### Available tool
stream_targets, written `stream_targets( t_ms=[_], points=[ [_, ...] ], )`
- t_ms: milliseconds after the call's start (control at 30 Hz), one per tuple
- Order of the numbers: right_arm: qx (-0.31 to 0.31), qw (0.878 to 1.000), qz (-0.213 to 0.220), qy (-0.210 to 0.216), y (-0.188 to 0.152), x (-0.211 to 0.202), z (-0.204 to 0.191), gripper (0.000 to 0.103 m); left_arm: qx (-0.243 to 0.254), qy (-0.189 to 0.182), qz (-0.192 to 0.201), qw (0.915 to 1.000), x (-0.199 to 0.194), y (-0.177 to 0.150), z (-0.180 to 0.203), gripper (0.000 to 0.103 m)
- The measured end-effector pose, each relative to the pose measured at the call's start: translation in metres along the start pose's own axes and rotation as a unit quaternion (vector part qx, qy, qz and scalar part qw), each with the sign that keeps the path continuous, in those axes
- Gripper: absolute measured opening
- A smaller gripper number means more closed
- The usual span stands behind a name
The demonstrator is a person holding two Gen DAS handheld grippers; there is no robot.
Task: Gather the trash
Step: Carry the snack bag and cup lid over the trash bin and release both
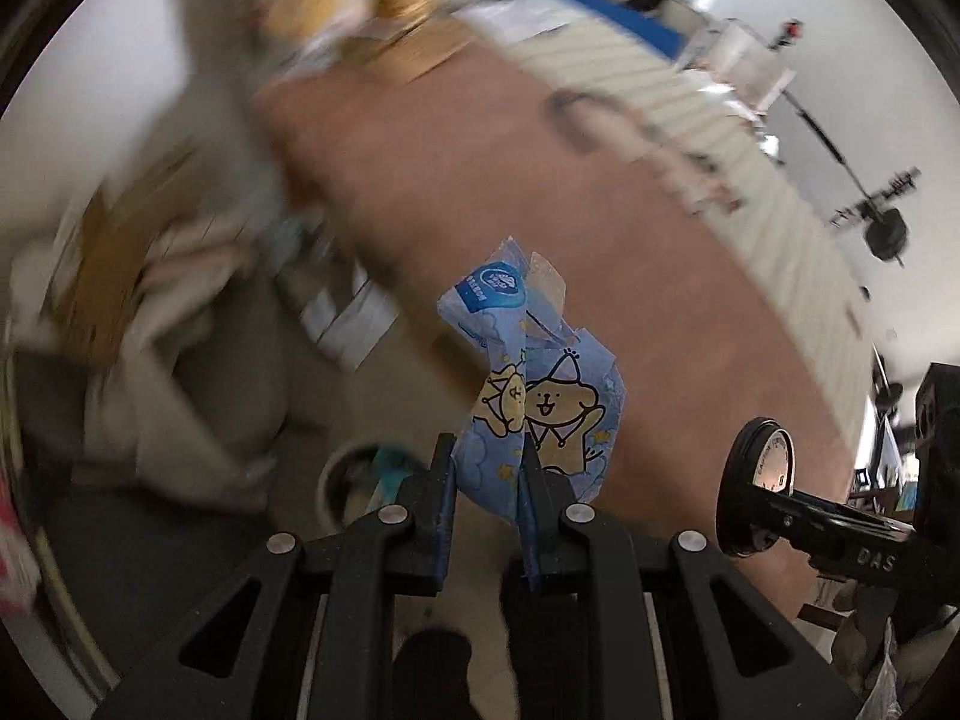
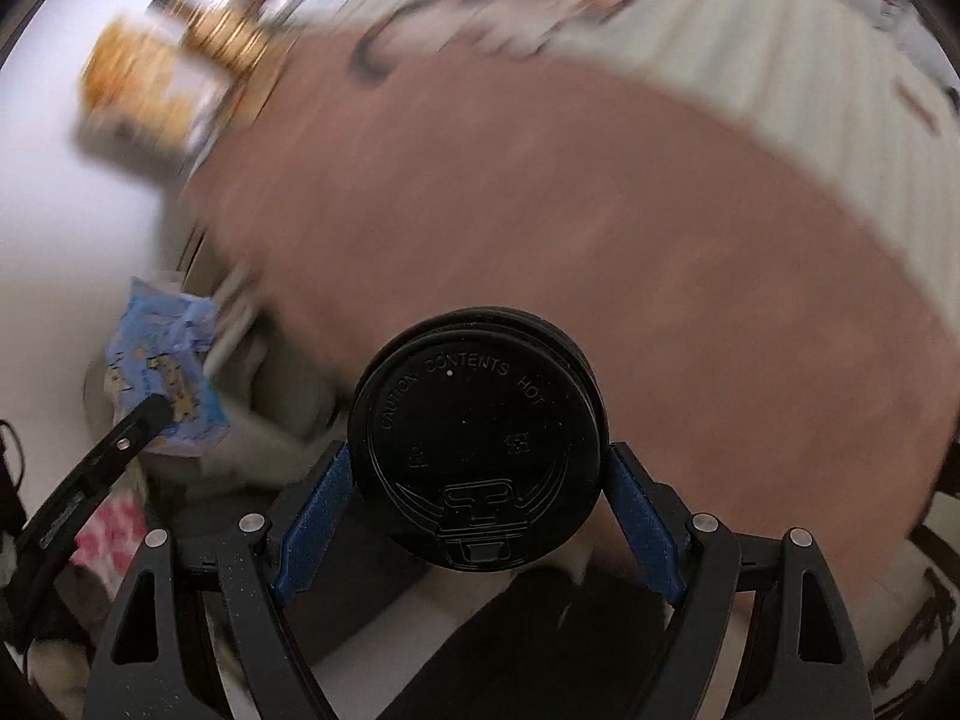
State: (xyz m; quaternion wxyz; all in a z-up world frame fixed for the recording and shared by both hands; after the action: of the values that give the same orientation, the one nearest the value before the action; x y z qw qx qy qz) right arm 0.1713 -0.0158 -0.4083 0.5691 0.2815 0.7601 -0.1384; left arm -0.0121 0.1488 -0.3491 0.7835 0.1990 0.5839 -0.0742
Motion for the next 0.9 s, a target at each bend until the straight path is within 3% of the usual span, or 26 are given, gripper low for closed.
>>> stream_targets(
  t_ms=[133, 333, 500, 733, 833, 900],
  points=[
    [-0.044, 0.997, -0.059, 0.003, -0.044, 0.069, -0.057, 0.085, -0.058, 0.014, -0.052, 0.9969, 0.041, -0.036, -0.080, 0.015],
    [-0.079, 0.988, -0.129, -0.014, -0.083, 0.197, -0.086, 0.085, -0.164, 0.004, -0.121, 0.9791, 0.146, -0.080, -0.176, 0.015],
    [-0.084, 0.984, -0.157, -0.028, -0.082, 0.309, -0.079, 0.085, -0.229, -0.008, -0.164, 0.9596, 0.256, -0.111, -0.230, 0.016],
    [-0.109, 0.977, -0.181, -0.038, -0.042, 0.431, -0.068, 0.085, -0.282, -0.034, -0.207, 0.9362, 0.382, -0.150, -0.270, 0.019],
    [-0.127, 0.972, -0.191, -0.045, -0.033, 0.467, -0.068, 0.085, -0.288, -0.030, -0.212, 0.9335, 0.409, -0.157, -0.276, 0.040],
    [-0.127, 0.971, -0.200, -0.039, -0.030, 0.481, -0.067, 0.085, -0.291, -0.026, -0.209, 0.9334, 0.415, -0.159, -0.281, 0.092]
  ],
)
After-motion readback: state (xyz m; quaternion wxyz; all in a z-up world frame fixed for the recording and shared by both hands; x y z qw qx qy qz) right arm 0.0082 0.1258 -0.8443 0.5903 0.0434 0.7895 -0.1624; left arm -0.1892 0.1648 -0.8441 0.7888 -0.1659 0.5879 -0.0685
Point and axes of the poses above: each gripper's, at about its wrist camera, not at the fingertips, and x roughly the way its jaws point, z to its right, y to its top, the point moved 7 cm from there along x, roughly the way its jaws point, and after that the axes turned 10 degrees about -x, right-handed, at the moved point
